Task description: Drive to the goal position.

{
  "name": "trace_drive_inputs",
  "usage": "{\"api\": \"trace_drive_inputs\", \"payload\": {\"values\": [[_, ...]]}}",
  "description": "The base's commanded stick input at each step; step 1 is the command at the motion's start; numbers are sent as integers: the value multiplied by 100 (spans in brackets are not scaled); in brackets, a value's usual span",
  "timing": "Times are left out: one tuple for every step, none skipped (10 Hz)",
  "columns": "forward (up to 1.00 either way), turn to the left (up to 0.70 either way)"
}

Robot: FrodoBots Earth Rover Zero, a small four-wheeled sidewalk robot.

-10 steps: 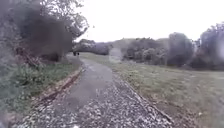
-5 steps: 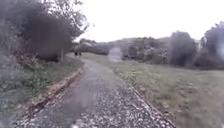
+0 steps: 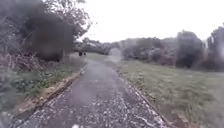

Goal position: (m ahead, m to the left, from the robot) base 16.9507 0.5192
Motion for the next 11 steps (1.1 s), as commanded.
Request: {"api": "trace_drive_inputs", "payload": {"values": [[70,14],[70,14],[70,14],[70,14],[70,14],[70,14],[70,14],[70,8],[70,2],[70,1],[70,1]]}}
